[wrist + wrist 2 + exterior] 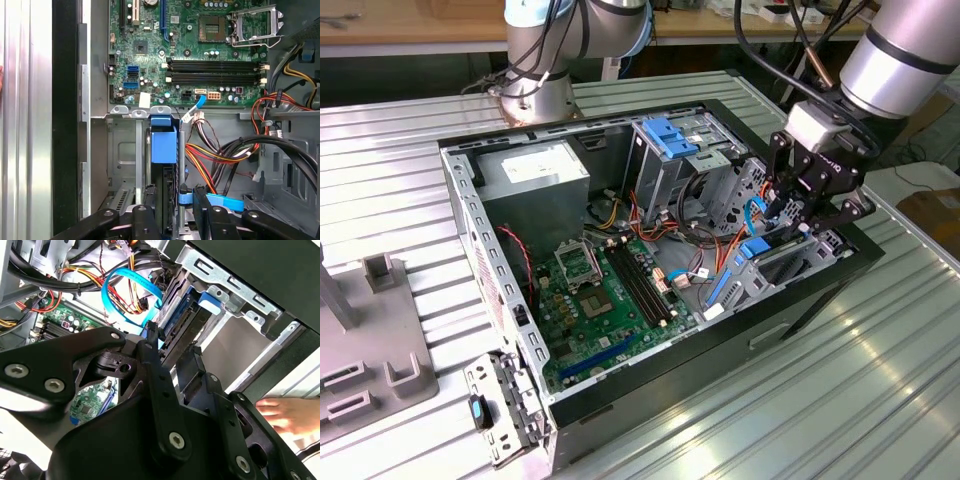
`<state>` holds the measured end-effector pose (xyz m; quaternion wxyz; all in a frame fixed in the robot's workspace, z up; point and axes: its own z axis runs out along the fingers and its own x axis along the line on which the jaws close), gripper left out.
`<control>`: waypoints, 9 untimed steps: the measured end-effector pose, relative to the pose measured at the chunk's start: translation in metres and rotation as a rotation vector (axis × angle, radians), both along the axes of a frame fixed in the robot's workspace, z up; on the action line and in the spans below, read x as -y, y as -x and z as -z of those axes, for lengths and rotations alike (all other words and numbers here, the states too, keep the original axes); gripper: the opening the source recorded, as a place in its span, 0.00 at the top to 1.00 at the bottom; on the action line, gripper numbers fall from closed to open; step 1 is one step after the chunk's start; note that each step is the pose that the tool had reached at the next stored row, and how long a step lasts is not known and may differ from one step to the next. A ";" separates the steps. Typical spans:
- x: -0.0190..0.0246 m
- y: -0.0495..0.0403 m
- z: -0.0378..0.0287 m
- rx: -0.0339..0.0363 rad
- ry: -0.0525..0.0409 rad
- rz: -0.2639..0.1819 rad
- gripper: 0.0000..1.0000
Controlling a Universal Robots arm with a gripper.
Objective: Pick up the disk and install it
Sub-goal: 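Insert the first disk wire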
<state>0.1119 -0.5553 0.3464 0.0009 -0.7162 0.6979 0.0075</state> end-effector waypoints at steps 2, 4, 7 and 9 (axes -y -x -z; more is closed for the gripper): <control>0.0000 0.0000 0.0000 0.0000 0.0000 0.000 0.58; -0.0001 0.0000 0.0008 0.0000 -0.0004 0.000 0.58; -0.0004 -0.0013 0.0016 0.0000 -0.0001 0.000 0.58; -0.0005 -0.0020 0.0016 0.0000 -0.0001 0.000 0.58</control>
